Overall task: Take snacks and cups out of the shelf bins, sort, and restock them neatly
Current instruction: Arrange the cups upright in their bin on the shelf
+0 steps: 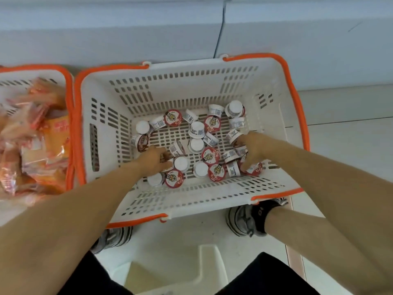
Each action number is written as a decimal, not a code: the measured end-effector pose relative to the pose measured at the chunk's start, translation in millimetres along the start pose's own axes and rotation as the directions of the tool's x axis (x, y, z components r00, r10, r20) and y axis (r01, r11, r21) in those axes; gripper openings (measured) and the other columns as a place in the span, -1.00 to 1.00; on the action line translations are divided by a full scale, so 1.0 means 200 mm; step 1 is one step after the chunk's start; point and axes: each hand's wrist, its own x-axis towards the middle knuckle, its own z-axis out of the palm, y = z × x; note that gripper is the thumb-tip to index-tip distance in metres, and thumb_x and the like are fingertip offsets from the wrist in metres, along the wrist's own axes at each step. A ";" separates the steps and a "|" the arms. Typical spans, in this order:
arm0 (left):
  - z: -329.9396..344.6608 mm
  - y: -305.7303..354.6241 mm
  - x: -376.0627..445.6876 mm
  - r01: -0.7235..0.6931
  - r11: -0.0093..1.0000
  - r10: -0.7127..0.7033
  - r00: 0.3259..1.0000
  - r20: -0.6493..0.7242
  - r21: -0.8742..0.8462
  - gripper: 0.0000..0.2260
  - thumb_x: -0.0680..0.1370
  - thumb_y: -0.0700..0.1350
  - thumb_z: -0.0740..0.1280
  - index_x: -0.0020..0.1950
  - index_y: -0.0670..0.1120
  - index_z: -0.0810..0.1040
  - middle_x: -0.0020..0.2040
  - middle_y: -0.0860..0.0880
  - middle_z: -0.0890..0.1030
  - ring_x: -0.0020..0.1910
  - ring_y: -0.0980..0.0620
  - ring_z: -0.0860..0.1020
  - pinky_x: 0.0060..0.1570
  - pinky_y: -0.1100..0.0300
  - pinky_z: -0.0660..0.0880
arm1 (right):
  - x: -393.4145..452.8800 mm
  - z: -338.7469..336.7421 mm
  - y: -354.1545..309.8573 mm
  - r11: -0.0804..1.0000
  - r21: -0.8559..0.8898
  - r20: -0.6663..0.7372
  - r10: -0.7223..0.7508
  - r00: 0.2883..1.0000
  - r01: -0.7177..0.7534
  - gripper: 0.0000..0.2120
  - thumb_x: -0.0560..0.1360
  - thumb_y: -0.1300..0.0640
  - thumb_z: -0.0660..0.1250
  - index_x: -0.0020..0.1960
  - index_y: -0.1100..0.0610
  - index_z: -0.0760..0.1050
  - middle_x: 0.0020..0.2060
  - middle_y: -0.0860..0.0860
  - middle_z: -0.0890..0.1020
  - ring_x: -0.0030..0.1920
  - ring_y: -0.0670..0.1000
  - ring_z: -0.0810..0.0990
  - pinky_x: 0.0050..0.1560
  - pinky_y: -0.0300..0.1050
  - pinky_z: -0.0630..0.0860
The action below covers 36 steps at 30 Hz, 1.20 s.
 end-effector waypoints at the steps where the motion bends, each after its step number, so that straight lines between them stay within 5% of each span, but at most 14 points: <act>1: 0.01 0.01 0.00 -0.011 1.000 0.011 1.000 -0.007 -0.003 -0.70 0.57 0.03 0.40 0.19 -0.12 0.52 0.06 -0.09 0.56 0.00 -0.06 0.54 -0.06 0.15 0.41 | -0.01 0.02 0.00 1.000 0.027 0.023 -0.002 1.000 0.001 -0.04 0.23 -0.05 0.67 0.52 0.04 0.31 0.42 0.10 0.41 0.35 0.18 0.48 0.35 0.07 0.47; 8: -0.01 0.08 -0.02 0.069 0.926 -0.104 0.992 -0.074 -0.371 -0.96 0.60 -0.15 0.34 0.00 -0.10 0.52 -0.16 -0.04 0.56 -0.24 0.01 0.49 -0.27 0.19 0.43 | -0.05 0.15 -0.06 0.889 0.450 -0.066 -0.062 0.996 0.085 -0.49 0.38 0.09 0.57 0.28 0.06 0.51 0.14 0.01 0.56 0.17 0.06 0.57 0.16 -0.08 0.55; 12: -0.02 0.14 -0.03 0.094 0.866 -0.189 0.971 -0.148 -0.490 -0.79 0.66 -0.14 0.10 -0.17 -0.11 0.35 -0.24 -0.04 0.38 -0.28 0.02 0.30 -0.29 0.11 0.24 | -0.07 0.19 -0.14 0.816 0.560 -0.136 -0.081 0.987 0.144 -0.49 0.36 0.17 0.54 0.27 0.03 0.51 0.03 -0.07 0.53 0.09 0.01 0.57 0.09 -0.08 0.55; 15: -0.02 0.14 0.01 0.155 0.825 -0.305 0.932 -0.196 -0.543 -0.73 0.63 -0.17 0.06 -0.28 -0.07 0.21 -0.30 -0.05 0.29 -0.30 0.00 0.22 -0.30 0.05 0.14 | -0.05 0.20 -0.17 0.861 0.486 -0.239 -0.036 0.970 0.151 -0.54 0.35 0.14 0.56 0.22 0.09 0.54 0.10 0.01 0.44 0.06 0.02 0.52 0.11 -0.08 0.52; 19: -0.01 0.12 0.06 0.126 0.904 -0.248 0.932 -0.262 -0.408 -0.57 0.65 0.16 0.12 -0.29 -0.09 0.28 -0.32 -0.05 0.39 -0.30 -0.04 0.35 -0.28 0.06 0.23 | 0.02 0.20 -0.15 0.921 0.366 -0.362 0.007 0.932 0.136 -0.54 0.39 0.03 0.57 0.20 0.10 0.50 0.17 0.08 0.37 0.08 0.09 0.49 0.15 -0.05 0.50; 23: -0.04 0.15 0.11 0.177 0.979 -0.192 0.966 -0.171 -0.101 -0.42 0.49 0.46 0.16 -0.22 -0.09 0.41 -0.30 -0.02 0.50 -0.32 0.02 0.45 -0.35 0.13 0.28 | 0.08 0.17 -0.13 0.975 0.170 -0.248 -0.101 0.964 0.145 -0.37 0.36 -0.01 0.58 0.32 0.12 0.42 0.20 0.10 0.49 0.18 0.14 0.51 0.17 0.02 0.50; 27: -0.03 0.18 0.15 0.193 0.974 -0.198 0.980 -0.031 -0.116 -0.49 0.49 0.33 0.35 -0.33 -0.08 0.38 -0.40 -0.02 0.41 -0.41 0.03 0.37 -0.41 0.15 0.23 | 0.11 0.16 -0.15 0.981 0.095 -0.213 -0.148 0.966 0.172 -0.39 0.31 0.09 0.59 0.29 0.06 0.44 0.19 0.05 0.55 0.17 0.12 0.54 0.14 0.04 0.54; 31: -0.03 0.19 0.14 0.177 0.967 -0.178 0.984 0.007 -0.181 -0.71 0.57 0.10 0.35 -0.16 -0.10 0.45 -0.23 -0.03 0.48 -0.28 0.03 0.43 -0.36 0.17 0.30 | 0.12 0.13 -0.16 0.970 0.077 -0.190 -0.212 0.959 0.229 -0.42 0.31 0.11 0.55 0.30 0.03 0.48 0.20 0.02 0.59 0.16 0.10 0.56 0.15 0.06 0.55; 36: -0.09 0.18 0.07 0.190 0.950 -0.194 0.981 0.010 -0.248 -0.69 0.56 0.10 0.34 -0.23 -0.09 0.41 -0.28 -0.03 0.45 -0.33 0.04 0.39 -0.32 0.15 0.29 | 0.07 0.13 -0.15 0.934 0.298 -0.300 -0.105 0.948 0.198 -0.50 0.32 0.18 0.57 0.22 0.07 0.54 0.10 0.03 0.65 0.10 0.08 0.61 0.12 0.01 0.57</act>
